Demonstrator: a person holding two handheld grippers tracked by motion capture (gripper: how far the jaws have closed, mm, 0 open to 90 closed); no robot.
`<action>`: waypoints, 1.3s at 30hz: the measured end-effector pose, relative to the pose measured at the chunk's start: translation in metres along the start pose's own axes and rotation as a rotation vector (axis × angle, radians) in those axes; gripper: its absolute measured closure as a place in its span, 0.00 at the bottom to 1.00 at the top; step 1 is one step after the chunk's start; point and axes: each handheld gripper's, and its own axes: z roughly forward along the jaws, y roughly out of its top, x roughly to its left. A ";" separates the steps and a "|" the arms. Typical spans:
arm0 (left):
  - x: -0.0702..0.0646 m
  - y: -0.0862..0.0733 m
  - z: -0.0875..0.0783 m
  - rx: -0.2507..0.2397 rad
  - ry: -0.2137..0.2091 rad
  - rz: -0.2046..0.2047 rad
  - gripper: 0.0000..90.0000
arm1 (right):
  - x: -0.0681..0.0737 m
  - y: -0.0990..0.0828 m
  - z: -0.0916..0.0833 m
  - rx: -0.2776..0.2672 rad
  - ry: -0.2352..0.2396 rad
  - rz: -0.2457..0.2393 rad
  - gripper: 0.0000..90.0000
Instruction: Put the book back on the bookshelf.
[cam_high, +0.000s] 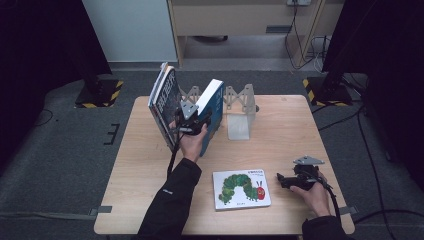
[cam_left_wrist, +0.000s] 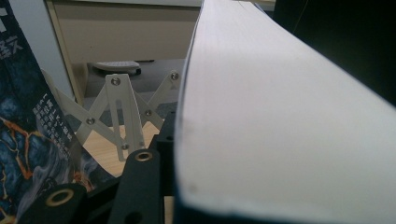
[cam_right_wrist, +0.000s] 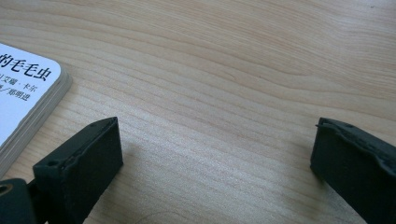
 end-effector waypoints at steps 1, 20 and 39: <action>0.000 0.000 0.001 -0.002 0.003 -0.001 0.63 | 0.000 0.000 0.000 0.000 0.000 0.000 0.02; -0.017 0.007 0.038 -0.025 0.033 -0.020 0.61 | 0.000 0.000 0.000 0.000 0.000 0.000 0.02; -0.013 -0.009 0.011 0.024 0.021 -0.039 0.64 | 0.000 0.000 0.000 0.000 0.000 -0.001 0.02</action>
